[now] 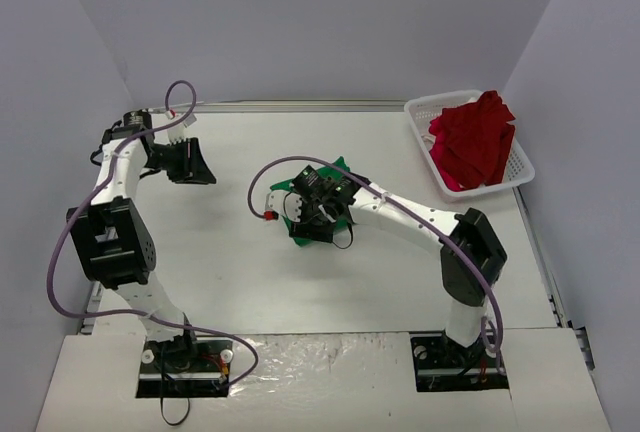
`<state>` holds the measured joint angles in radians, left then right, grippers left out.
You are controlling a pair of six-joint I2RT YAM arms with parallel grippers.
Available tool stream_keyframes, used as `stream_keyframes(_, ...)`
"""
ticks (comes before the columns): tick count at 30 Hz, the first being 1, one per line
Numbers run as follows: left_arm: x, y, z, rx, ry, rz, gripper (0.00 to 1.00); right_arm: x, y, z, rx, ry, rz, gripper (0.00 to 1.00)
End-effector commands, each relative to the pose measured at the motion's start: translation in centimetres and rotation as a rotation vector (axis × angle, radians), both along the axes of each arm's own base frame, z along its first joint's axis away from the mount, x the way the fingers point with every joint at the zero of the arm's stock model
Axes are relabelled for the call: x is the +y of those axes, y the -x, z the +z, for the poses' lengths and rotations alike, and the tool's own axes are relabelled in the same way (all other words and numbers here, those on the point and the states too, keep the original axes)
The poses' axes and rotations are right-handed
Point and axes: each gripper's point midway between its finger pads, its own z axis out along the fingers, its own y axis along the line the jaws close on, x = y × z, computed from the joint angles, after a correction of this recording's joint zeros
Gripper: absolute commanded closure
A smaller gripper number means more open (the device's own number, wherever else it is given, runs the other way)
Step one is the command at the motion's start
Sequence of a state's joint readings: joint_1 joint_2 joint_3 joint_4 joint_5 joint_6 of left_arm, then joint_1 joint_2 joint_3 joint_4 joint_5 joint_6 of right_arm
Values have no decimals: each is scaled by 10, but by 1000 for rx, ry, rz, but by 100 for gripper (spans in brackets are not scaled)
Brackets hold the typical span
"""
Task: Fold and stack the t-shirts
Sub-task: Fold the long partially folded tshirt into a neat square, then put the neatly folded tshirt into the corner of the board with the left arm
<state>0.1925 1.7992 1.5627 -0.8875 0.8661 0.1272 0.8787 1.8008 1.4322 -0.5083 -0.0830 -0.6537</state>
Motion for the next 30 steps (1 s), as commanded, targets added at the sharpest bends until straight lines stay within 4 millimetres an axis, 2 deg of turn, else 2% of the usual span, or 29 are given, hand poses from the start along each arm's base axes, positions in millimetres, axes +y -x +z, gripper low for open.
stream_keyframes(1,-9,16,31,-52,55,0,68,3,-4,-1,-39,40,-15,45)
stream_keyframes(6,-2,25,25,-44,24,12,67,22,2,-23,3,49,22,46)
stream_keyframes(7,-2,27,27,-51,17,13,67,22,2,-33,18,66,25,46)
stream_keyframes(10,0,29,27,-67,4,20,65,29,1,-43,38,64,33,47)
stream_keyframes(15,1,32,29,-82,-5,32,64,39,2,-56,67,69,50,47)
stream_keyframes(20,2,33,30,-88,-9,43,64,50,6,-62,84,60,67,47)
stream_keyframes(24,2,32,30,-94,-1,49,63,51,6,-78,104,83,60,49)
stream_keyframes(27,4,32,30,-94,10,59,62,53,6,-87,117,96,54,60)
stream_keyframes(28,5,32,31,-94,11,62,61,53,6,-89,119,99,54,69)
stream_keyframes(30,6,32,32,-95,19,64,61,53,7,-93,128,108,55,78)
